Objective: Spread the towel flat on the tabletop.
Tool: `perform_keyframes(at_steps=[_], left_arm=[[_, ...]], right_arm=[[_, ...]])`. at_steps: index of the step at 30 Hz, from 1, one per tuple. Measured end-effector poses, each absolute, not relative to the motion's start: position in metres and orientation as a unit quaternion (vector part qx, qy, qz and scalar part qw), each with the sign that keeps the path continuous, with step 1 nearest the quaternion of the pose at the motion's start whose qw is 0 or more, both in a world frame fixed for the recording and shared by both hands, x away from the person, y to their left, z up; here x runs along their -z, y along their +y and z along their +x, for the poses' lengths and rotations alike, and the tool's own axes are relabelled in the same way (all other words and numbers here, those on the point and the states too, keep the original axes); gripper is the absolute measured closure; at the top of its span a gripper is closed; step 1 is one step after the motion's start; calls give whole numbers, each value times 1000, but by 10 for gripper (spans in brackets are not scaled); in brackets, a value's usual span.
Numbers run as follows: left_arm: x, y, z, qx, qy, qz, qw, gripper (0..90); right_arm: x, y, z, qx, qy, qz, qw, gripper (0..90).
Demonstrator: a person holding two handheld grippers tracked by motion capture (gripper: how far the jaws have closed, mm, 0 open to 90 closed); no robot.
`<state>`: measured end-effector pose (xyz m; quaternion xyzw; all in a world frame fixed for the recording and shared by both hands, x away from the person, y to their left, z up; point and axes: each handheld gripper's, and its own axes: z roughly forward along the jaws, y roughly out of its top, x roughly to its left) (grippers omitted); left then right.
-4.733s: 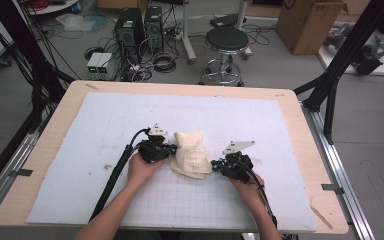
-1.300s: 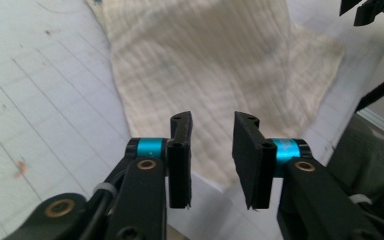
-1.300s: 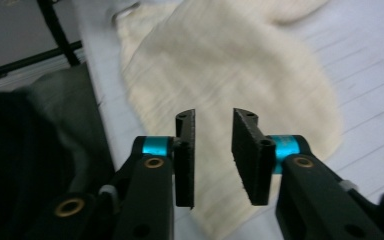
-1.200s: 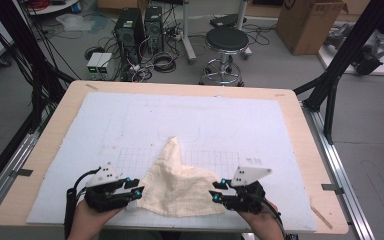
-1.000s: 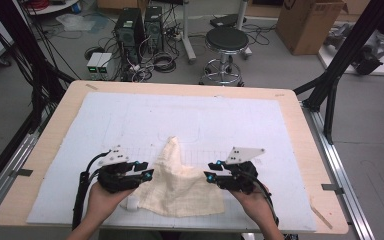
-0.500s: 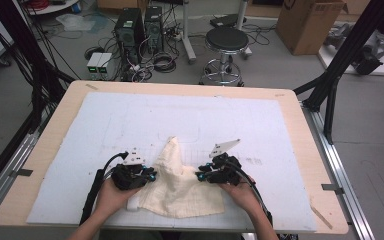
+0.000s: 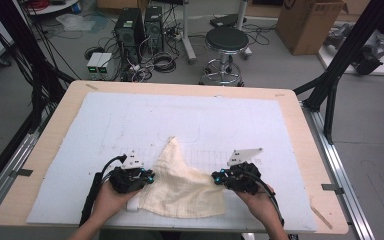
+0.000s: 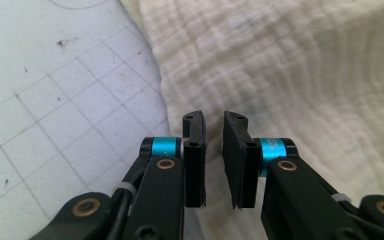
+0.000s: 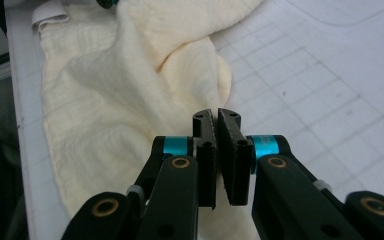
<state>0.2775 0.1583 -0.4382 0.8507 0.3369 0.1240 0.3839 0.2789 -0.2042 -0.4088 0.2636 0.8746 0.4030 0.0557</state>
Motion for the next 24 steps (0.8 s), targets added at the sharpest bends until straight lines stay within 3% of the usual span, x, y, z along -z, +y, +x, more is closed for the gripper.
perform_keyframes(at_steps=[4, 7, 10, 14, 19, 21, 24], left_arm=[[438, 162, 273, -118, 339, 850, 385, 787], [434, 162, 276, -106, 346, 841, 402, 757], [424, 161, 282, -104, 351, 828, 426, 717], [408, 149, 294, -96, 340, 818, 455, 625], [410, 124, 310, -74, 309, 845, 430, 456], [415, 119, 312, -71, 303, 854, 417, 468], [424, 116, 313, -77, 294, 871, 385, 580]], right_arm=[[415, -210, 266, -399, 877, 265, 45, 855], [414, -210, 264, -410, 873, 260, 44, 739], [402, -209, 272, -435, 860, 261, 48, 692], [385, -202, 290, -455, 850, 260, 59, 672], [387, -190, 314, -450, 852, 262, 52, 649], [397, -185, 322, -431, 862, 266, 30, 623], [411, -175, 327, -408, 876, 257, -1, 596]])
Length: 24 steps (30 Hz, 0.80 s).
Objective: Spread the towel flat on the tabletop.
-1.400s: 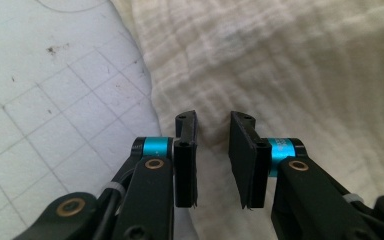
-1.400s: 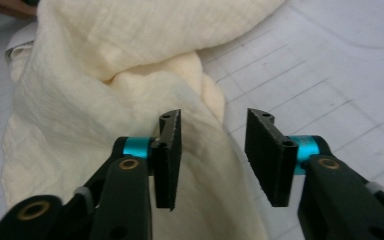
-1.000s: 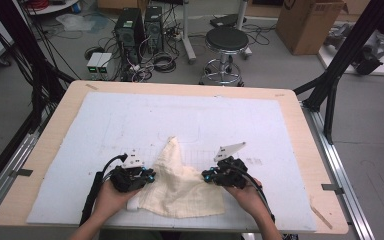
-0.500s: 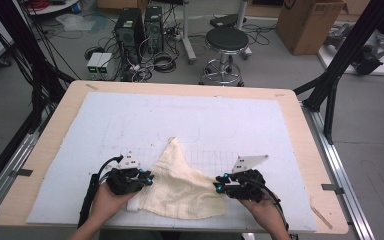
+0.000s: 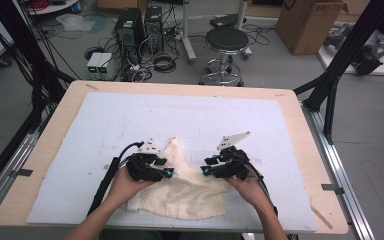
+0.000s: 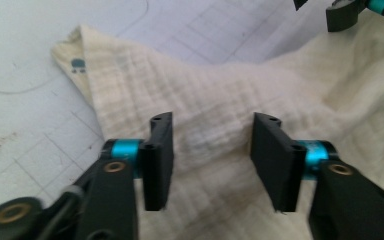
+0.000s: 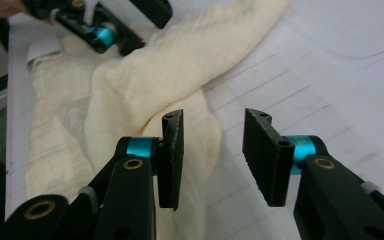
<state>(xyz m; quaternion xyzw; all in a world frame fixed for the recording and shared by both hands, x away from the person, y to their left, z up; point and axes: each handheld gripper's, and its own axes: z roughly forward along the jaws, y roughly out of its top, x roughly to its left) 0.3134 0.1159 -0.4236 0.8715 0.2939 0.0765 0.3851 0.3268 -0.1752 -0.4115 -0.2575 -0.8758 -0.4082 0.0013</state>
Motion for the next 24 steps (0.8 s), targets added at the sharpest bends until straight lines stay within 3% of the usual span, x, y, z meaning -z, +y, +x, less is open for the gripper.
perform_keyframes(at_steps=[3, 7, 11, 20, 24], left_arm=[[430, 116, 315, -76, 290, 883, 362, 700], [427, 117, 312, -91, 288, 881, 364, 830], [419, 124, 307, -101, 288, 876, 372, 854], [407, 146, 277, -90, 299, 851, 421, 862], [406, 154, 257, -81, 293, 855, 421, 861]], right_arm=[[422, -166, 330, 383, -888, -254, 29, 600], [429, -164, 331, 376, -891, -247, 56, 829], [423, -168, 329, 381, -891, -246, 39, 873], [391, -183, 311, 430, -866, -253, -40, 877], [385, -176, 295, 437, -866, -238, -50, 877]])
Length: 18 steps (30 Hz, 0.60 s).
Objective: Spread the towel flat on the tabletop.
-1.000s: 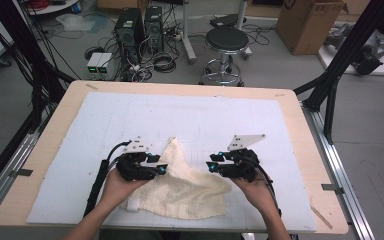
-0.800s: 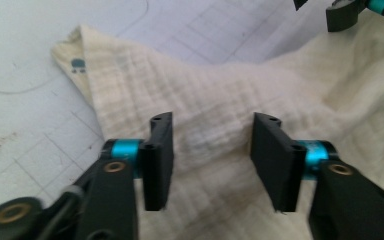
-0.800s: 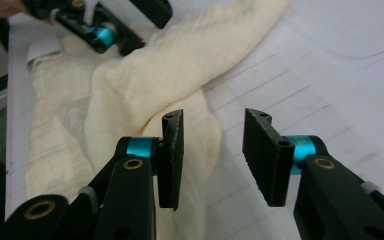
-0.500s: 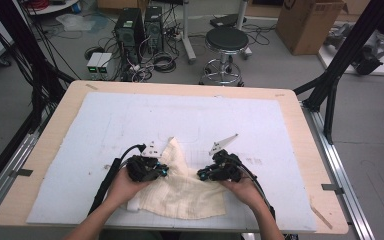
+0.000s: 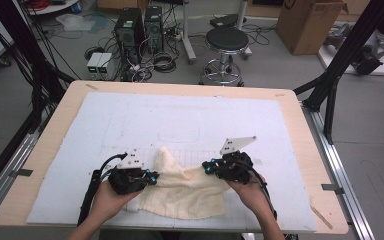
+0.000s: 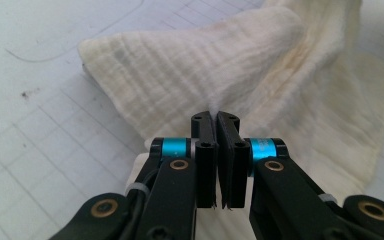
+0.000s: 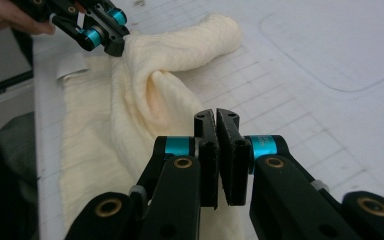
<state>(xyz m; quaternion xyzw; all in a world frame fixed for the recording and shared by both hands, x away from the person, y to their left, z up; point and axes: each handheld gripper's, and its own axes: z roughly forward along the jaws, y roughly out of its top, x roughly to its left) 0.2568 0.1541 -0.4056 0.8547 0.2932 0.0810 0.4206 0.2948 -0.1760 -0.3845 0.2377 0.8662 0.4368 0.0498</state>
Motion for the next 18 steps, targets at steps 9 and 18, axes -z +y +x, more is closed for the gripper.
perform_keyframes(at_steps=[9, 18], left_arm=[[412, 183, 235, -35, 314, 844, 434, 751], [381, 142, 267, -73, 316, 828, 457, 583]], right_arm=[[414, -153, 257, -403, 892, 204, 11, 876], [421, -141, 245, -387, 904, 183, -5, 842]])
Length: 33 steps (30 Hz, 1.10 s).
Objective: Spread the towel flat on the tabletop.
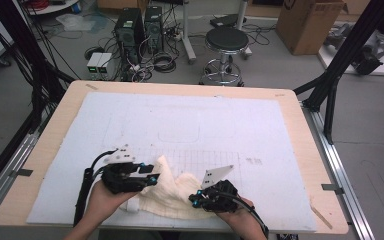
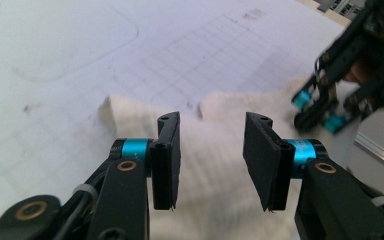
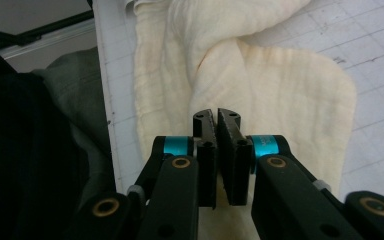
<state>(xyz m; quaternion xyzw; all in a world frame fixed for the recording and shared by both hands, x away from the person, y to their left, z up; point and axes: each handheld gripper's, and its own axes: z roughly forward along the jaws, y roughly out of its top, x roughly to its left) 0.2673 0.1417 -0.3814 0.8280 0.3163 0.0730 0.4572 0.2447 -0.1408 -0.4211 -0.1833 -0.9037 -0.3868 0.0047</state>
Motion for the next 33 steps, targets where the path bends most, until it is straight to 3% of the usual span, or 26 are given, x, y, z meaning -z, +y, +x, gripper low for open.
perform_keyframes(at_steps=[3, 7, 12, 19, 26, 29, 31, 33], left_arm=[[393, 126, 274, -83, 310, 846, 426, 663], [402, 122, 272, -90, 305, 858, 403, 705], [413, 130, 267, -85, 315, 855, 403, 729], [424, 140, 265, -84, 320, 853, 404, 747], [431, 142, 265, -80, 313, 862, 391, 757], [433, 143, 266, -76, 317, 860, 393, 759], [434, 143, 265, -77, 315, 860, 393, 757], [434, 144, 265, -78, 316, 860, 394, 754]], right_arm=[[416, -142, 246, 395, -900, -185, 6, 741], [396, -148, 253, 426, -885, -188, -14, 646], [379, -147, 278, 452, -869, -200, -30, 636], [406, -125, 304, 404, -889, -209, -42, 631], [426, -114, 312, 359, -909, -209, -37, 689], [432, -112, 312, 347, -912, -214, -39, 765], [433, -114, 312, 354, -910, -212, -40, 873], [432, -116, 313, 356, -909, -217, -23, 887]])
